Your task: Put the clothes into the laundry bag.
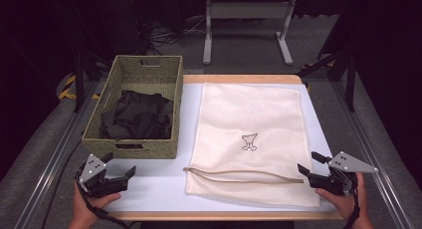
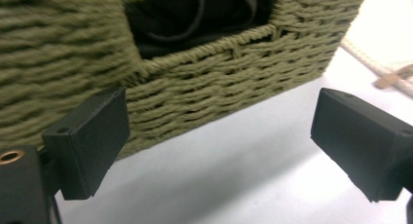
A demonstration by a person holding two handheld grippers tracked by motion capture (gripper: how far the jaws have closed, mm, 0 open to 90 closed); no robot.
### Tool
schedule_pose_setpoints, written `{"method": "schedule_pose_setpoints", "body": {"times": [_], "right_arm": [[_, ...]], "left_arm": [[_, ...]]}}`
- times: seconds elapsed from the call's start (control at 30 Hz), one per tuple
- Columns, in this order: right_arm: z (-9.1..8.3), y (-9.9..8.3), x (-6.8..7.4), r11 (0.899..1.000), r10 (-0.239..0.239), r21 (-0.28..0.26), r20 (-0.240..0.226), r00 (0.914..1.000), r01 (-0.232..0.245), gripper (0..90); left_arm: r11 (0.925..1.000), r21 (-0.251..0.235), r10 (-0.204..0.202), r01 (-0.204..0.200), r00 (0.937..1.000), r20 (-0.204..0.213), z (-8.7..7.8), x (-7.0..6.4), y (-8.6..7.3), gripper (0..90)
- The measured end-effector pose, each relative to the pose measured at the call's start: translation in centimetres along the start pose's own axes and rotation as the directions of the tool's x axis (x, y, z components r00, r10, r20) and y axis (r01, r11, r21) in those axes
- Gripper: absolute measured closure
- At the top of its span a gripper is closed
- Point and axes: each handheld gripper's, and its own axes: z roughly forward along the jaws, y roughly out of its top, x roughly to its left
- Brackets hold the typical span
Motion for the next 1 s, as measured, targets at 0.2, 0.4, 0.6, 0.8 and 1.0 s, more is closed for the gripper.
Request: {"method": "schedule_pose_setpoints", "body": {"times": [0.2, 0.4, 0.6, 0.8, 1.0], "right_arm": [[0.5, 0.4, 1.0, 0.998, -0.059, 0.029, -0.017, 0.9981, 0.060, 33.5], [2.2, 1.6, 2.1, 0.990, -0.130, 0.046, -0.044, 0.9905, 0.132, 30.1], [3.6, 2.4, 3.5, 0.977, -0.197, 0.065, -0.081, 0.9770, 0.202, 29.3], [5.3, 3.2, 5.3, 0.956, -0.266, 0.089, -0.130, 0.9553, 0.278, 27.5], [7.2, 3.7, 7.4, 0.927, -0.325, 0.132, -0.186, 0.9273, 0.351, 26.0]], "left_arm": [[0.9976, 0.022, 0.067, -0.066, 0.9977, -0.011, -0.2, -0.7, -0.5, 11.6], [0.9951, 0.063, 0.076, -0.077, 0.9970, 0.013, -0.4, -0.9, -1.3, 12.0], [0.9961, 0.062, 0.063, -0.063, 0.9980, 0.001, -1.4, -0.7, -1.8, 12.0], [0.9957, 0.074, 0.056, -0.055, 0.9984, -0.008, -1.8, -0.5, -2.1, 12.1], [0.9940, 0.088, 0.065, -0.065, 0.9979, 0.003, -1.7, -0.5, -2.1, 12.3]]}}
